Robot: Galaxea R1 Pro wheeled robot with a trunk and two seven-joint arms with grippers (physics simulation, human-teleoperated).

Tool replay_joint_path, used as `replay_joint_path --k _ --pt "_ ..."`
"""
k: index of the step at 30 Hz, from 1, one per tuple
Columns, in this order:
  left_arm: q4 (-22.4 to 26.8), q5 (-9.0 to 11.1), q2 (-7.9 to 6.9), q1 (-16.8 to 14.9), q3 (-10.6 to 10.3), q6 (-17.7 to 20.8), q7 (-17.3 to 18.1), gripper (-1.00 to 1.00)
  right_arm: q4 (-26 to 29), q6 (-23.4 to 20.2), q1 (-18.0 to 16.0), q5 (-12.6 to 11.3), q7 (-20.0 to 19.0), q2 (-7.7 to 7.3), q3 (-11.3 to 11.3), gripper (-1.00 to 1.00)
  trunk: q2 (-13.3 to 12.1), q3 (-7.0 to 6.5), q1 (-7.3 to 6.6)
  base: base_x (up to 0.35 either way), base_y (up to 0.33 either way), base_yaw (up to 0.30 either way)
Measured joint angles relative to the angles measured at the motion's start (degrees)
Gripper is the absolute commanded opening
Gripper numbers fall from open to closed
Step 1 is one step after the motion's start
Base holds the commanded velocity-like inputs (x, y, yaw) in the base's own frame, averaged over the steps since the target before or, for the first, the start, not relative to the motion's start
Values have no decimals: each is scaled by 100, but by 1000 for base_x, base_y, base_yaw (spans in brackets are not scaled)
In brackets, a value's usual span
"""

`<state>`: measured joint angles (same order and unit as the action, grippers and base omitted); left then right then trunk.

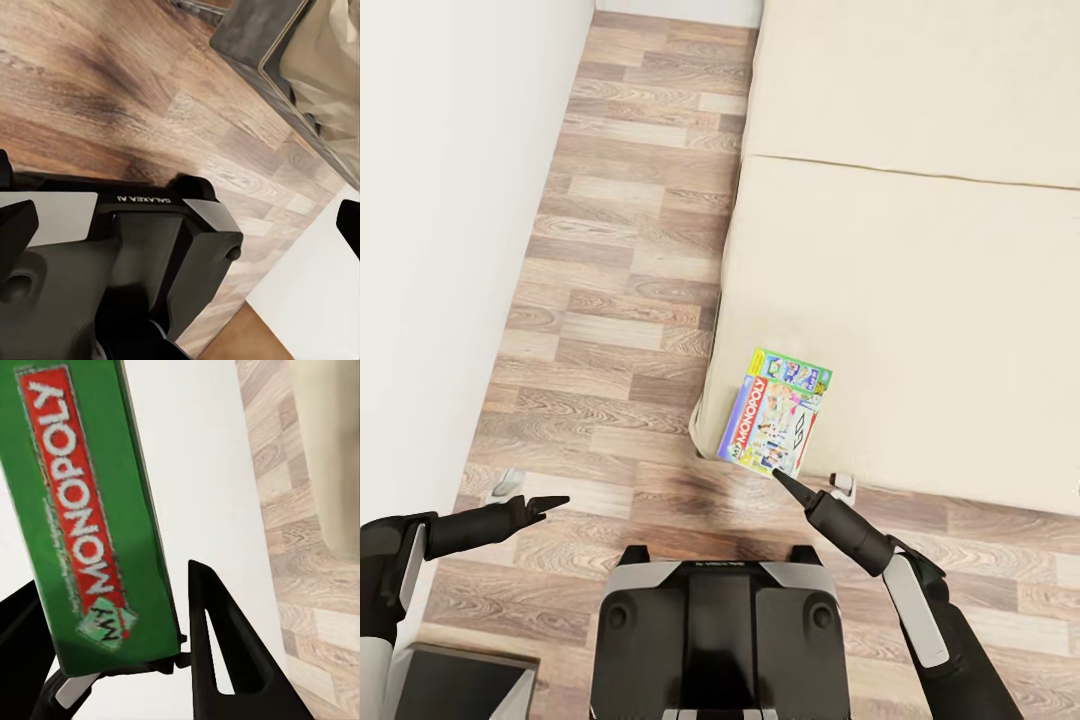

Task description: Put all the toys in the child's room - the three board games (two on the bed and one on the table), the two jigsaw puzzles on the table, and the tennis ball on the table - inside the toy box on the table in the child's room.

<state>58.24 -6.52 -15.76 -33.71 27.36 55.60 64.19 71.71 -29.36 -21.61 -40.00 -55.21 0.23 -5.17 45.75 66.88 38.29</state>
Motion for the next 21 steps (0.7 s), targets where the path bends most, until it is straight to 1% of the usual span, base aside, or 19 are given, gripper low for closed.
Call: replay_joint_path --k 8,11,12,13,18,21 --pt "0 0 0 0 -9 1 0 100 4 -5 0 -3 0 2 1 -100 -321 -160 -176 0 0 0" --pt "0 -5 5 0 -14 0 0 100 112 -25 3 -15 11 0 -3 -100 -442 -225 -242 0 0 0" --pt "1 -8 8 0 -17 1 0 100 401 -72 149 -38 24 -5 -6 -100 -482 -243 -265 0 0 0" --pt "0 -8 8 0 -17 0 0 100 458 -57 202 2 30 -7 -5 -100 -522 -261 -286 0 0 0" --pt "0 -14 12 0 -27 0 0 100 543 -76 282 2 73 -1 1 -100 -723 -352 -396 0 0 0" --pt "0 -18 16 4 -38 0 0 100 610 -239 296 17 78 -6 0 -100 -843 -406 -462 0 0 0"
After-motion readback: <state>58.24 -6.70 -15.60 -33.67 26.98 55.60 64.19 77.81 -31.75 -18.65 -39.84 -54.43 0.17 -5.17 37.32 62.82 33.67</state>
